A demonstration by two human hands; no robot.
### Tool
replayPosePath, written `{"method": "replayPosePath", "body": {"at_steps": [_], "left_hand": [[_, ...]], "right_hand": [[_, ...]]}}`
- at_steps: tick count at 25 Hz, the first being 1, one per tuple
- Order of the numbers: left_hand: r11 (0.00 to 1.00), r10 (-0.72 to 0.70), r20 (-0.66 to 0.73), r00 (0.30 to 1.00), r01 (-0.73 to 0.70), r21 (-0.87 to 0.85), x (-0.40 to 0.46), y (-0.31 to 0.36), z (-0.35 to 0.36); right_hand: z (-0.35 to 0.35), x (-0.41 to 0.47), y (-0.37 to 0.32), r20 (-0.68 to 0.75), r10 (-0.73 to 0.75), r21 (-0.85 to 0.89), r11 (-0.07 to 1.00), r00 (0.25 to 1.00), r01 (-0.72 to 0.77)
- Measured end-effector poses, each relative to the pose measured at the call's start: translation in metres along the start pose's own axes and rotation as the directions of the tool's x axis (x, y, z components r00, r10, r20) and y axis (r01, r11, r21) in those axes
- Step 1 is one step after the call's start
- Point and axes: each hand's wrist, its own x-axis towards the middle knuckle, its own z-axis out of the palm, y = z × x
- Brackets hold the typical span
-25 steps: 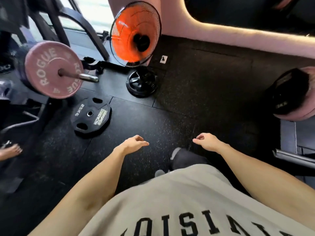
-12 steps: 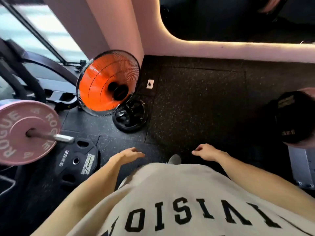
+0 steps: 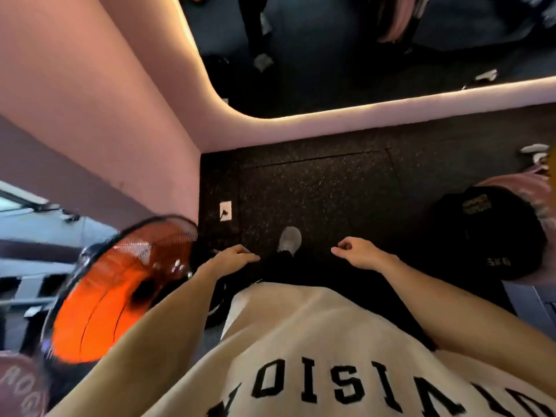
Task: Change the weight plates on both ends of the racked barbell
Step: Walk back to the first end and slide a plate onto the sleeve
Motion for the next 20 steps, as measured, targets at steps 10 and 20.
{"method": "replayPosePath", "body": {"at_steps": [10, 20], "left_hand": [[0.870, 0.134, 0.348, 0.928, -0.278, 0.406, 0.166, 0.261, -0.124], [0.474, 0.199, 0.656, 0.728, -0.658, 0.585, 0.161, 0.418, -0.025]], "right_hand": [[-0.119, 0.067, -0.024, -0.158, 0.310, 0.448, 0.869, 0.938, -0.212], [-0.074, -0.014, 0.054, -0.128, 0.646, 0.798, 0.518, 0.752, -0.309]]}}
